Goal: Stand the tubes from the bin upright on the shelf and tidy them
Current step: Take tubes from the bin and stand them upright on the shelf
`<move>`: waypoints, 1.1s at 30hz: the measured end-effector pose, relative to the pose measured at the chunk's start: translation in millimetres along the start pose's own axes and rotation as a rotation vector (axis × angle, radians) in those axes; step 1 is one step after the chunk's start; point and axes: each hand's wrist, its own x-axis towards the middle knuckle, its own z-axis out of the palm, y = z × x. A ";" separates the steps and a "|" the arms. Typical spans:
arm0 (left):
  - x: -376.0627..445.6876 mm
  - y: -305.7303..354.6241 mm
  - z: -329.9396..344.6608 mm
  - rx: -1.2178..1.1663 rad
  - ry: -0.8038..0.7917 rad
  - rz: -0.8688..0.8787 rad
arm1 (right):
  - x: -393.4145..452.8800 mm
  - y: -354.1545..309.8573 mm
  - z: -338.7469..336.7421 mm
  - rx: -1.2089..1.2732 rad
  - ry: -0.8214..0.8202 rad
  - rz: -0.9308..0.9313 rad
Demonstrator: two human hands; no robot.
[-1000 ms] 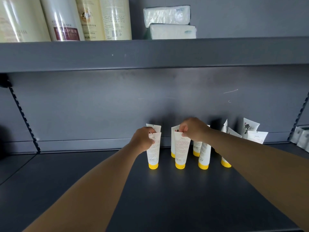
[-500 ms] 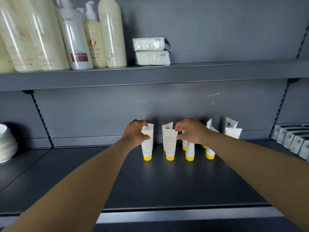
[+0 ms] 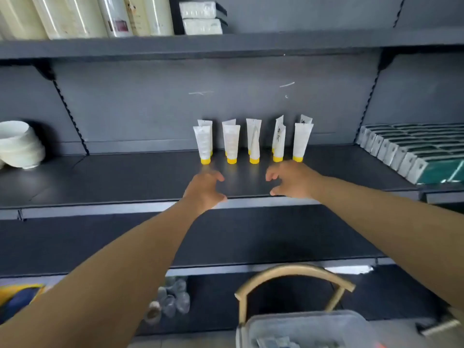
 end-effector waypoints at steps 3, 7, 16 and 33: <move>-57.6 -11.2 53.9 -0.018 -0.101 0.002 | -52.5 12.5 43.2 -0.002 -0.070 0.055; -125.0 -27.0 132.3 -0.010 -0.230 -0.019 | -118.3 39.0 109.8 -0.009 -0.178 0.106; -215.7 -49.4 304.3 -0.033 -0.518 -0.099 | -205.8 131.5 248.1 -0.023 -0.475 0.295; -175.2 -18.4 522.1 0.379 -0.812 0.292 | -188.1 268.3 428.3 -0.118 -0.845 0.225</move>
